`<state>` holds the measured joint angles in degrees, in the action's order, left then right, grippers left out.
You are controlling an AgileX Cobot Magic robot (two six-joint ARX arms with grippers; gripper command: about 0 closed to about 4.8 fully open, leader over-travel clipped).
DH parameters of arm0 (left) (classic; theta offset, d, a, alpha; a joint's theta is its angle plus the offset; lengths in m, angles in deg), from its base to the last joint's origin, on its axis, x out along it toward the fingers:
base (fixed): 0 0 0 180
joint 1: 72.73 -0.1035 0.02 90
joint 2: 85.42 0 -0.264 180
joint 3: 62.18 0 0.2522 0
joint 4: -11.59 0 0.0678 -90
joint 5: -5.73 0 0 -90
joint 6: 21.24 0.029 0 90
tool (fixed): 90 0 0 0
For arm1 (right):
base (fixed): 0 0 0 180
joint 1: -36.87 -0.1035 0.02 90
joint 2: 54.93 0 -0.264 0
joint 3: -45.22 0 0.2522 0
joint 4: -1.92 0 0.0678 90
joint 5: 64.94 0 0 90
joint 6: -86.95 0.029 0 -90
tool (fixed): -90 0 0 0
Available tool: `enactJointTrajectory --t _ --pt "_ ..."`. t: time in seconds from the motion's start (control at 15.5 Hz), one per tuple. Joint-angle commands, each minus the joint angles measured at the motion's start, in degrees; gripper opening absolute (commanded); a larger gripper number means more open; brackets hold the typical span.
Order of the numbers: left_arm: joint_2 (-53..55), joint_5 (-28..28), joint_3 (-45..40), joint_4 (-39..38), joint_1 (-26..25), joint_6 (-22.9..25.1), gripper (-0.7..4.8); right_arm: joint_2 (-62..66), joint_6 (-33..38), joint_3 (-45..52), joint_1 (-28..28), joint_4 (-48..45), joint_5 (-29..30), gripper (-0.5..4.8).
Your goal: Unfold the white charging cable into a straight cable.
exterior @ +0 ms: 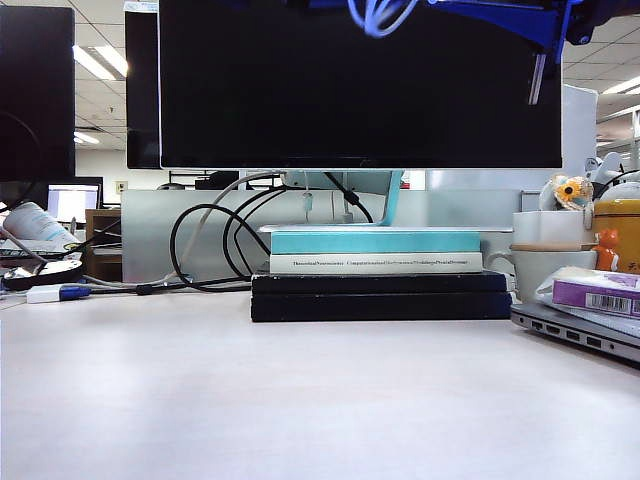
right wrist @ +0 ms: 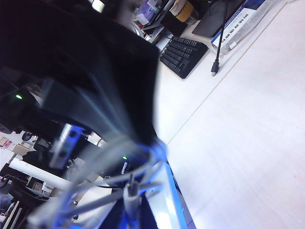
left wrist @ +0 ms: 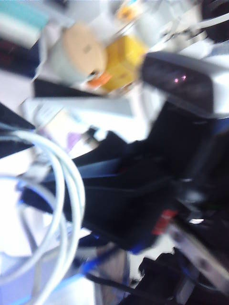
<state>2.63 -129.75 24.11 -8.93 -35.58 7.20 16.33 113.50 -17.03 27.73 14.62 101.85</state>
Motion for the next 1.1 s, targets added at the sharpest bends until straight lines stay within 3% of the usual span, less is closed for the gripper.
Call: enactJointTrajectory --t 0.06,0.13,0.19,0.26,0.32,0.65,0.71,0.78,1.03,1.1 --pt "0.22 0.15 0.22 -3.78 0.02 0.2 -0.06 -0.24 -0.2 -0.15 -0.17 -1.09 1.29 0.18" --pt "0.2 0.2 0.22 -4.81 -0.02 0.13 0.08 -0.24 -0.17 -0.15 -0.11 -1.84 1.29 0.18" --pt "0.2 0.2 0.22 -5.29 -0.09 0.11 0.67 -0.24 -0.17 -0.15 -0.11 -2.47 1.29 0.18" --pt "0.13 0.17 0.22 -5.66 -0.09 -0.04 1.88 -0.24 -0.15 -0.15 -0.13 -3.02 1.31 0.18" --pt "0.0 0.15 0.24 -7.08 -0.07 -0.04 4.69 -0.22 -0.15 -0.15 -0.13 -3.48 1.29 0.18" --pt "0.11 -0.26 0.24 -7.72 -0.02 0.07 4.64 -0.22 -0.15 -0.17 -0.11 -3.98 1.11 0.18" --pt "0.13 -1.31 0.22 -7.74 -0.02 0.79 3.43 -0.24 -0.15 -0.2 -0.11 -4.02 1.11 0.18" --pt "0.79 -8.48 0.17 -8.28 -0.02 3.48 2.15 -0.22 2.4 -0.26 -0.11 -6.36 1.16 0.18" --pt "0.83 -10.95 0.17 -9.09 0.02 5.84 2.09 -0.24 5.11 -0.26 -0.13 -6.95 1.57 0.19" --pt "0.85 -10.93 0.17 -9.11 0.02 5.84 1.76 -0.24 5.2 -0.26 -0.17 -6.95 1.6 0.21"
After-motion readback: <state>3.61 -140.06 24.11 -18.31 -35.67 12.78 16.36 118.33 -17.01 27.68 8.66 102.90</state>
